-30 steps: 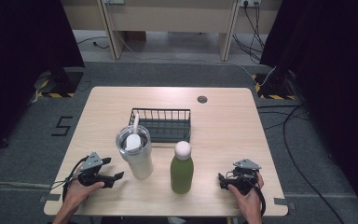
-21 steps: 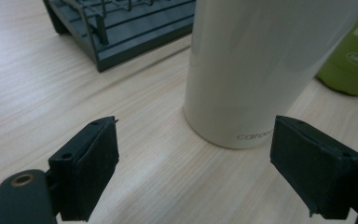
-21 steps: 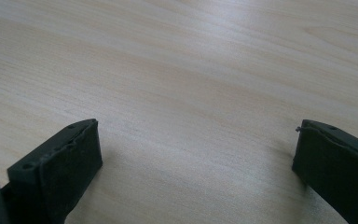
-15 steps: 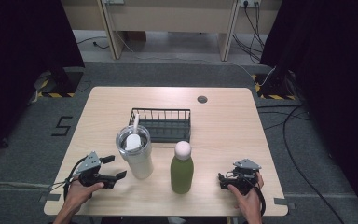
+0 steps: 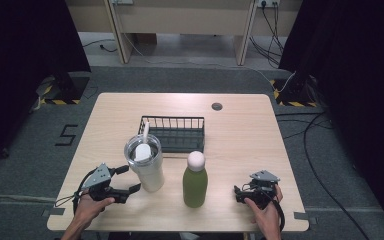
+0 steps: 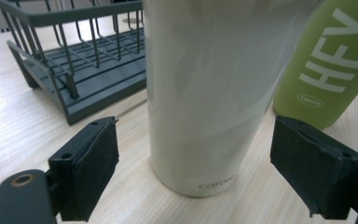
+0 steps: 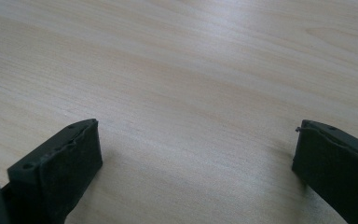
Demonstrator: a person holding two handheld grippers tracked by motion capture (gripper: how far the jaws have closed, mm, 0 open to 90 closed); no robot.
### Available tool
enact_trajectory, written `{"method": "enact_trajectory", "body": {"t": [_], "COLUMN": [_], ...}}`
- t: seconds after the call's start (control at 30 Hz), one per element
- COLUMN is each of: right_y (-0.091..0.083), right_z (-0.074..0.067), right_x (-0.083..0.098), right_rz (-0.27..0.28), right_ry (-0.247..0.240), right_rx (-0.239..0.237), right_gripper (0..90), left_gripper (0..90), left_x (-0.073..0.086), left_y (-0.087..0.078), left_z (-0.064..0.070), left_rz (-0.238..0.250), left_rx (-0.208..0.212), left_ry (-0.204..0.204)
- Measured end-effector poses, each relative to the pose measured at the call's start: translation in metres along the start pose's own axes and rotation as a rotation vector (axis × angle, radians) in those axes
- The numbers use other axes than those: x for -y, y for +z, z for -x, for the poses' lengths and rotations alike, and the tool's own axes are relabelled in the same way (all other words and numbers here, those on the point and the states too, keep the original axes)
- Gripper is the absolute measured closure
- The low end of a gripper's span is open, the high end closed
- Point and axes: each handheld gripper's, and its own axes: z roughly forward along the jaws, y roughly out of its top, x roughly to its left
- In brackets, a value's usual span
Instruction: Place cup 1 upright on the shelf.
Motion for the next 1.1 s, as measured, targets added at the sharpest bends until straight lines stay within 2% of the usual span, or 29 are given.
{"method": "enact_trajectory", "body": {"t": [0.17, 0.27, 0.37, 0.47, 0.6, 0.9, 0.97, 1.0, 1.1], "right_y": [0.0, 0.0, 0.0, 0.0, 0.0, 0.0, 0.0, 0.0, 0.0], "right_z": [0.0, 0.0, 0.0, 0.0, 0.0, 0.0, 0.0, 0.0, -0.001], "right_x": [0.0, 0.0, 0.0, 0.0, 0.0, 0.0, 0.0, 0.0, 0.0], "right_rz": [0.0, -0.001, -0.001, -0.001, -0.001, 0.0, 0.0, 0.0, 0.0], "right_ry": [0.0, 0.0, -0.001, -0.002, -0.002, -0.005, -0.005, -0.005, -0.005], "right_rx": [0.0, -0.001, -0.002, -0.002, -0.003, -0.007, -0.006, -0.006, -0.007], "right_gripper": [1.2, 1.2, 1.2, 1.2, 1.2, 1.2, 1.2, 1.2, 1.3], "left_gripper": [14.8, 14.8, 14.8, 14.8, 14.5, 12.7, 11.9, 11.1, 10.4], "left_x": [0.0, -0.003, -0.005, -0.006, -0.007, -0.007, -0.007, -0.007, -0.007], "left_y": [0.004, 0.008, 0.012, 0.02, 0.023, 0.033, 0.035, 0.038, 0.041], "left_z": [0.002, 0.006, 0.008, 0.01, 0.013, 0.01, 0.009, 0.008, 0.009], "left_rz": [0.008, 0.026, 0.039, 0.029, 0.029, 0.034, 0.039, 0.043, 0.044], "left_rx": [-0.004, -0.016, -0.016, -0.023, -0.028, -0.053, -0.061, -0.075, -0.072], "left_ry": [0.004, 0.025, 0.029, 0.064, 0.072, 0.097, 0.111, 0.131, 0.125]}}
